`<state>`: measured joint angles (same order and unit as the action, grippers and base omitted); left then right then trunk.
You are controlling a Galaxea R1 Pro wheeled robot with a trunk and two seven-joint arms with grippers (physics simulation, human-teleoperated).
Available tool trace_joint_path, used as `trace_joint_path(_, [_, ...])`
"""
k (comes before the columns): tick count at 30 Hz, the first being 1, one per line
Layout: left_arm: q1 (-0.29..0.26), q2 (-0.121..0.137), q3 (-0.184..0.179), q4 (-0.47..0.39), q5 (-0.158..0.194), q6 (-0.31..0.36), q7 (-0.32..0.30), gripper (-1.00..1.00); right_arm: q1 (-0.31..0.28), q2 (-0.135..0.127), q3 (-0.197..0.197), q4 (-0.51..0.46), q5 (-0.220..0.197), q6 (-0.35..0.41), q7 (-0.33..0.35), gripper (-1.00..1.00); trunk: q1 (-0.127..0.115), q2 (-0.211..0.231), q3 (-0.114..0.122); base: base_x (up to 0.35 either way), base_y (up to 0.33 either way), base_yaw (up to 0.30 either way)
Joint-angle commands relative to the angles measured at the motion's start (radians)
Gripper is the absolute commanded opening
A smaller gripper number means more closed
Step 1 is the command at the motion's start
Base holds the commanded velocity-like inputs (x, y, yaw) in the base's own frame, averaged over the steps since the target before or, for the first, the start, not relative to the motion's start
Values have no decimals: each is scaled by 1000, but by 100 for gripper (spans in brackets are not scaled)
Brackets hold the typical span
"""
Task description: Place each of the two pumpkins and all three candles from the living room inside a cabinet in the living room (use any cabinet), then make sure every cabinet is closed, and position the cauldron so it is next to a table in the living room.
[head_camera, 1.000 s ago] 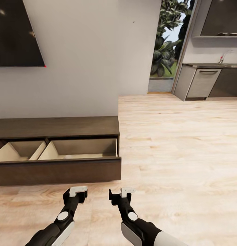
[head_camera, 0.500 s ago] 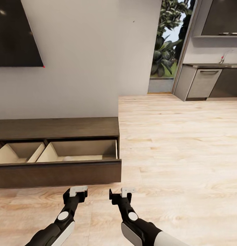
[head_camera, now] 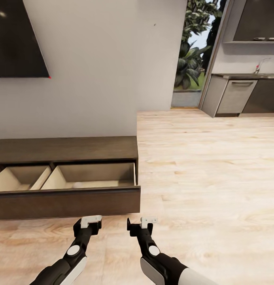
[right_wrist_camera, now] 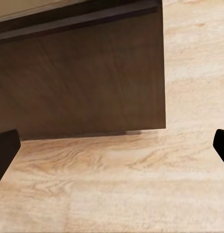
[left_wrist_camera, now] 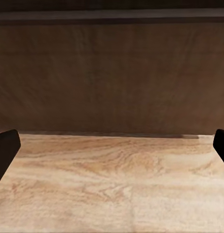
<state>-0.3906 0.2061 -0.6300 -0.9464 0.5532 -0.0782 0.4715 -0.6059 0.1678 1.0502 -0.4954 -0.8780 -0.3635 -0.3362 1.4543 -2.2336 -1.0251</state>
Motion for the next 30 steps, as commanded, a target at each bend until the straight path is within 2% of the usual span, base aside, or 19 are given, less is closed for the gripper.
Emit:
trace_joint_path(1, [-2, 2, -7, 1, 11, -7, 8, 100, -2, -1, 8, 0, -9, -5, -6, 100, 0, 0, -1, 231, 0, 0])
trace_joint_path(13, [-2, 6, -5, 3, 14, -8, 10, 100, -2, -2, 7, 0, -9, -6, -6, 100, 0, 0, -1, 66, 29, 0])
trace_joint_path(22, [-2, 2, -5, 10, 13, -8, 10, 100, -2, -1, 7, 0, -9, -6, -6, 100, 0, 0, -1, 156, 42, 0])
trace_joint_path(30, [-2, 1, -8, 28, 4, -11, 9, 100, -2, -2, 7, 0, -8, -6, -6, 100, 0, 0, -1, 50, 1, 0])
